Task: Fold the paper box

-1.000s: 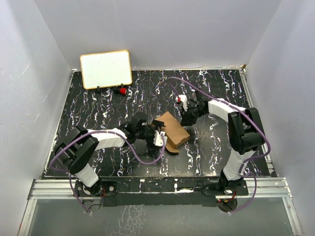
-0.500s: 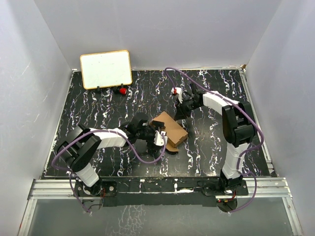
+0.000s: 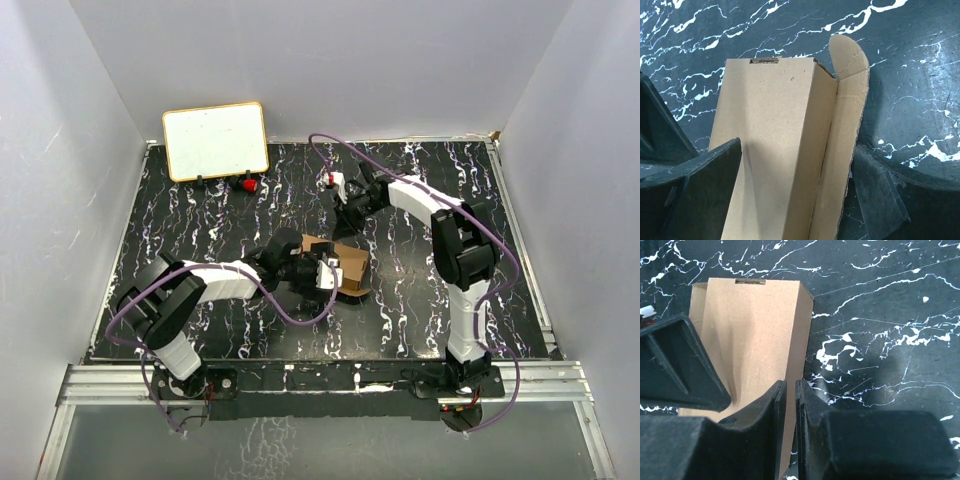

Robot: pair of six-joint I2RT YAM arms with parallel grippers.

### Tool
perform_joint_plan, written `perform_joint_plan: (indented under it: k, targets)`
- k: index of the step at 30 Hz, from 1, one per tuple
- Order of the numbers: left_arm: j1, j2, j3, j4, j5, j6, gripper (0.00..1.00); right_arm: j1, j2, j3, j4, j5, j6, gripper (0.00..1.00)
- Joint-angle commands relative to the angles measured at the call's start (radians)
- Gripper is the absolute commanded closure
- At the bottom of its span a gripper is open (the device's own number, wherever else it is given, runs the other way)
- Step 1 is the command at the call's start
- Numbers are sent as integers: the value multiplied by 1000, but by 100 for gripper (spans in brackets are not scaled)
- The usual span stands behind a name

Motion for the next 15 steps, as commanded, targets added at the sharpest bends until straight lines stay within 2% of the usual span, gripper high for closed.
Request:
perform_joint_plan:
  k: [1,5,8,13,15]
  targets:
    - [-5,-46,11,23,14,-63,12,-29,-40,55,-31,-27,24,79]
    - [-5,-171,-51,-18,2,-65,3,-124,-148,-29,-9,-55,16,73]
    - [-5,-237,-83,-73,-3,-38,3,-164,-239,-122,3,-99,-47,68]
    - [-5,-223,-87,-151,-46,60,3,-178,-407,-294,-44,-222,-298,57]
    - [-3,-199,-81,-166,-57,84,3,-179,-478,-388,-51,-285,-452,45]
